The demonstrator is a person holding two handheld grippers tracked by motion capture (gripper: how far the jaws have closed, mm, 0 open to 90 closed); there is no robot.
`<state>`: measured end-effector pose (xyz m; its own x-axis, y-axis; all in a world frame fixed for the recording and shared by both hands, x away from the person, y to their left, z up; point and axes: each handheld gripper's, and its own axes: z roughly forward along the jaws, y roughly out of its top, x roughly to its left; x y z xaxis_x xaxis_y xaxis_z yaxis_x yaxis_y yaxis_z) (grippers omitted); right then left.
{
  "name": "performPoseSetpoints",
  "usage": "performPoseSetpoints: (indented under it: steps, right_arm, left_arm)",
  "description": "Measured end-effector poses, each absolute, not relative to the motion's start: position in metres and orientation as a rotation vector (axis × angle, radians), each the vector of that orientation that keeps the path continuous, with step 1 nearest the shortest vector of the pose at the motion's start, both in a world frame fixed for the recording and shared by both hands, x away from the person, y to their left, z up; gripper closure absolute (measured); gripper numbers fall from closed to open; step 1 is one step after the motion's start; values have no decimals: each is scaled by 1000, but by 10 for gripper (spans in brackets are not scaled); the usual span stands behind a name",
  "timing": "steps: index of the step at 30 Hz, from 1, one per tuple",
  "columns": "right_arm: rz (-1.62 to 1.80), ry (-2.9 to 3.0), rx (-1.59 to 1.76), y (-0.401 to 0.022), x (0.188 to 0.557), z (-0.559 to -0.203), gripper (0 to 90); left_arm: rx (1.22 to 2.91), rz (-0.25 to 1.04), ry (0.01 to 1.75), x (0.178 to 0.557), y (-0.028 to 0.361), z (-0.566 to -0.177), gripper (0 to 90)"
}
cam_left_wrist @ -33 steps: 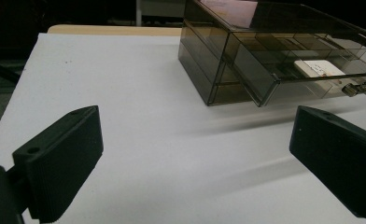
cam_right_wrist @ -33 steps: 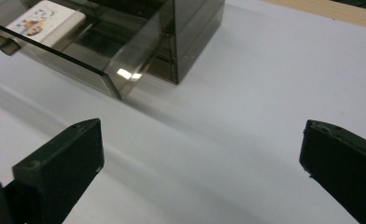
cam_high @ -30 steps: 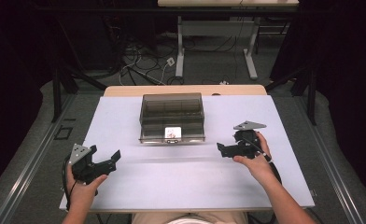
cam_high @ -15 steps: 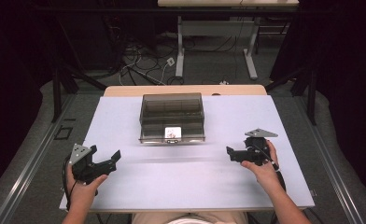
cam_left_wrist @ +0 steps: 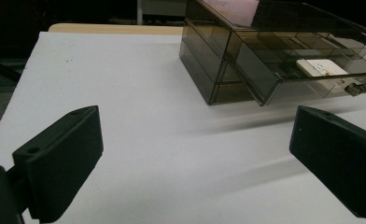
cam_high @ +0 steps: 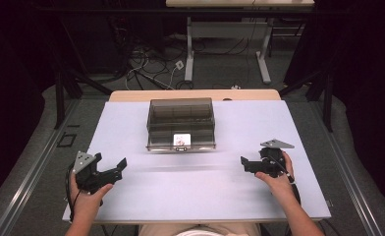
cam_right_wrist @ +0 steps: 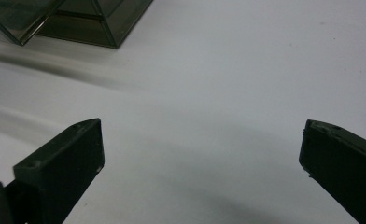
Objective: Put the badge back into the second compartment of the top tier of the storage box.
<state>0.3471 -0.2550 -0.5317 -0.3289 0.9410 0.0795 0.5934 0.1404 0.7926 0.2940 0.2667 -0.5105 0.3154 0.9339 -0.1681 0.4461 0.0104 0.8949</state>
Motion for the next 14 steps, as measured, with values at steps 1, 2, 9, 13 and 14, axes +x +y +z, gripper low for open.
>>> performPoseSetpoints:
  steps: [1, 2, 9, 13, 14]
  right_arm:
    - [1046, 1980, 1472, -256, 347, -532, 0]
    - [1046, 1973, 1480, -257, 347, -533, 0]
    - [1034, 1957, 1511, -262, 347, -537, 0]
    - [1033, 1955, 1516, -262, 347, -537, 0]
    - [1032, 1950, 1523, -262, 347, -537, 0]
  left_arm:
    - [1600, 625, 1285, 294, 267, -511, 28]
    - [1602, 624, 1285, 294, 267, -511, 28]
    - [1599, 625, 1286, 294, 267, -510, 28]
    - [1606, 626, 1285, 294, 268, -510, 28]
    - [1606, 627, 1284, 294, 268, -510, 28]
